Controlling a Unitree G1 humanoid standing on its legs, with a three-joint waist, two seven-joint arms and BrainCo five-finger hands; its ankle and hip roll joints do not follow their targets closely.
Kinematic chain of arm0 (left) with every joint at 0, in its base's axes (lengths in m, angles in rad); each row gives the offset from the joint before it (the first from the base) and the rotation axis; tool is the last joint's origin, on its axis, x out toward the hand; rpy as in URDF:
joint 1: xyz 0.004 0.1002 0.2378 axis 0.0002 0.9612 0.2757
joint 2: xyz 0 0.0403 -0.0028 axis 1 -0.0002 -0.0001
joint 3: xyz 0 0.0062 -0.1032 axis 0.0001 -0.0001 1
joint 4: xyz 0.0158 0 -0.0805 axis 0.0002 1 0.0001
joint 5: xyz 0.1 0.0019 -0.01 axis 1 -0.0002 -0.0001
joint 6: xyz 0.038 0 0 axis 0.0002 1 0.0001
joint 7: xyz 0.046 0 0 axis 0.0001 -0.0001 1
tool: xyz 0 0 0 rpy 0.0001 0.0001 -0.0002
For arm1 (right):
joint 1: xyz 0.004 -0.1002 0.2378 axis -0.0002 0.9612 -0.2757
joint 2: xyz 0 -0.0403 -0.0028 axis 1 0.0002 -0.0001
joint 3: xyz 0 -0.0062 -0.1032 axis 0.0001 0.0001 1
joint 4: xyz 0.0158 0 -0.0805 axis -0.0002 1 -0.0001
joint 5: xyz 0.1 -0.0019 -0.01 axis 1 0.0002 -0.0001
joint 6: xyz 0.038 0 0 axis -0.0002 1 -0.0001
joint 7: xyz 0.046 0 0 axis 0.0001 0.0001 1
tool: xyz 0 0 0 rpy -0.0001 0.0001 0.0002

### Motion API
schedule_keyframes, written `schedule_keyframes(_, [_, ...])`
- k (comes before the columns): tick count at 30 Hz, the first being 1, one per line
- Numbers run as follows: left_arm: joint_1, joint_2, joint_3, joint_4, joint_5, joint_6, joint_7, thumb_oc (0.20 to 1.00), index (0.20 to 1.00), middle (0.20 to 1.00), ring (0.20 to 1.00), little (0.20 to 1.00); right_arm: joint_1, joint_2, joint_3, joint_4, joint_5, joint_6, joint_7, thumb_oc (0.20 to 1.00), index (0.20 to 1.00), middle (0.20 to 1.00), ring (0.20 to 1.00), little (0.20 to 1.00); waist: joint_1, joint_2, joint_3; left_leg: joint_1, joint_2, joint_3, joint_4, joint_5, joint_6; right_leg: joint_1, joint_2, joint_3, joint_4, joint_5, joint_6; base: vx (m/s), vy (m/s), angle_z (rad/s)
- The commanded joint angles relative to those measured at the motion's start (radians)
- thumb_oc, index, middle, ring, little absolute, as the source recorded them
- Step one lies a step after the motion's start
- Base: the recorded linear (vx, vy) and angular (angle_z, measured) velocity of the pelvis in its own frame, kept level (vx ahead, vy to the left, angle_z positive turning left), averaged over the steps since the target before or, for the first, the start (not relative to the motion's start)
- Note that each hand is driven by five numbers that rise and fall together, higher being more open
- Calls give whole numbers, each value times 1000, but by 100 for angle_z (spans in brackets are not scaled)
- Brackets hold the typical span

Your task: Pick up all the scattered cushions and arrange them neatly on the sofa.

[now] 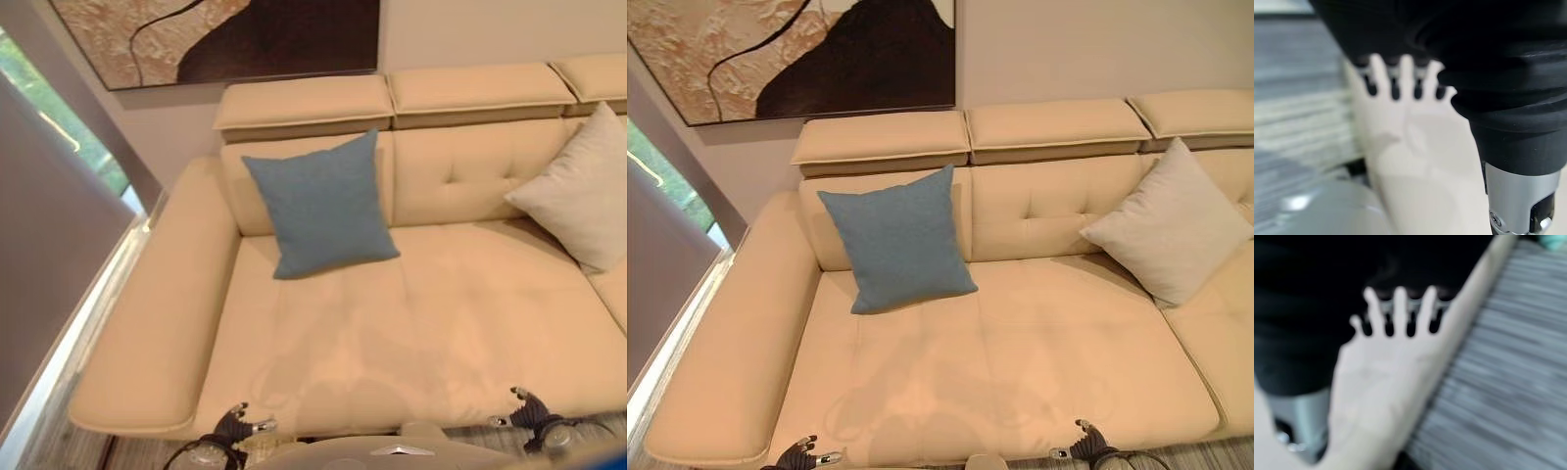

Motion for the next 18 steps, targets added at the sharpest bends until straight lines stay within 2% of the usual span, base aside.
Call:
schedule_keyframes(1, [-39, 34, 44, -22, 39, -14, 19, 1000, 1000, 1000, 1000, 1000, -61, 41, 14, 17, -26, 18, -7, 1000, 1000, 1000, 1000, 1000, 0, -71, 69, 12, -82, -52, 35, -75, 8, 114, -47, -46, -329, 251, 108, -176, 148, -93])
schedule_keyframes(4, [-49, 41, 42, -19, 51, -12, 25, 1000, 1000, 1000, 1000, 1000, -73, 52, 17, 14, -23, 28, -5, 1000, 1000, 1000, 1000, 1000, 6, -72, 88, 18, -78, -9, 23, -65, 19, 70, -58, -48, -309, 275, 128, -187, 101, -153])
schedule_keyframes(6, [-62, 54, 42, -20, 59, -7, 24, 1000, 1000, 1000, 1000, 1000, -83, 69, 24, 1, -13, 27, -6, 1000, 1000, 1000, 1000, 1000, 24, -67, 107, 14, -61, 46, 9, -49, 25, 43, -77, -150, -261, 253, 116, -189, 45, -142])
schedule_keyframes(7, [-65, 57, 43, -22, 60, -7, 23, 1000, 1000, 1000, 1000, 1000, -81, 68, 29, 1, -11, 27, -3, 1000, 1000, 1000, 1000, 1000, 44, -59, 113, 9, -50, 80, 4, -38, 28, 61, -99, -247, -233, 223, 110, -181, 73, -75])
schedule_keyframes(8, [-62, 55, 45, -23, 61, -3, 24, 1000, 1000, 1000, 1000, 1000, -82, 69, 31, -3, -8, 25, -4, 1000, 1000, 1000, 1000, 1000, 47, -55, 109, 7, -44, 92, -8, -27, 29, 76, -110, -284, -212, 199, 91, -146, 60, -99])
schedule_keyframes(9, [-63, 58, 42, -15, 71, 4, 23, 1000, 1000, 1000, 1000, 1000, -80, 72, 32, 6, -7, 26, -6, 1000, 1000, 1000, 1000, 1000, 45, -52, 105, 23, -40, 110, -19, -18, 37, 102, -96, -259, -149, 157, 76, -67, 42, -117])
schedule_keyframes(11, [-65, 57, 42, -9, 74, 7, 21, 1000, 1000, 1000, 1000, 1000, -77, 75, 31, 14, -6, 28, -5, 1000, 1000, 1000, 1000, 1000, 47, -51, 100, 24, -40, 120, -22, -16, 42, 112, -92, -245, -130, 147, 76, -80, -20, -88])
schedule_keyframes(12, [-60, 52, 44, -8, 74, 11, 17, 1000, 1000, 1000, 1000, 1000, -73, 80, 33, 22, -11, 30, -5, 1000, 1000, 1000, 1000, 1000, 61, -46, 93, 26, -32, 149, -24, -17, 48, 151, -95, -266, -87, 108, 67, -96, -38, -20])
schedule_keyframes(13, [-60, 52, 44, -8, 74, 11, 17, 1000, 1000, 1000, 1000, 1000, -74, 80, 33, 22, -11, 30, -5, 1000, 1000, 1000, 1000, 1000, 61, -46, 91, 22, -31, 149, -24, -15, 48, 149, -95, -266, -89, 111, 67, -137, -94, -30])
schedule_keyframes(14, [-56, 49, 51, -6, 68, 12, 16, 1000, 1000, 1000, 1000, 1000, -76, 85, 35, 22, -15, 30, -5, 1000, 1000, 1000, 1000, 1000, 85, -47, 83, 18, -19, 188, -14, -15, 47, 202, -123, -338, -77, 93, 67, -39, -111, -37])
schedule_keyframes(15, [-52, 48, 53, -3, 68, 13, 14, 1000, 1000, 1000, 1000, 1000, -77, 89, 39, 24, -19, 32, -3, 1000, 1000, 1000, 1000, 1000, 99, -53, 73, 27, -15, 205, -13, -32, 37, 238, -140, -366, -76, 82, 84, -100, -106, -48])
schedule_keyframes(16, [-53, 49, 53, -4, 68, 12, 14, 1000, 1000, 1000, 1000, 1000, -78, 89, 38, 24, -19, 31, -3, 1000, 1000, 1000, 1000, 1000, 101, -52, 76, 16, -13, 217, -8, -16, 44, 233, -139, -376, -85, 100, 73, -5, -137, -86])
schedule_keyframes(17, [-45, 48, 59, 1, 66, 15, 17, 1000, 1000, 1000, 1000, 1000, -80, 95, 44, 21, -21, 36, -4, 1000, 1000, 1000, 1000, 1000, 117, -72, 64, 27, -6, 252, 0, -32, 28, 282, -145, -408, -134, 92, 92, -40, -95, -74])
schedule_keyframes(18, [-45, 48, 59, 1, 66, 15, 17, 1000, 1000, 1000, 1000, 1000, -80, 96, 44, 21, -21, 36, -4, 1000, 1000, 1000, 1000, 1000, 118, -72, 64, 28, -5, 254, 0, -32, 28, 283, -144, -407, -136, 93, 91, -11, -190, -113])
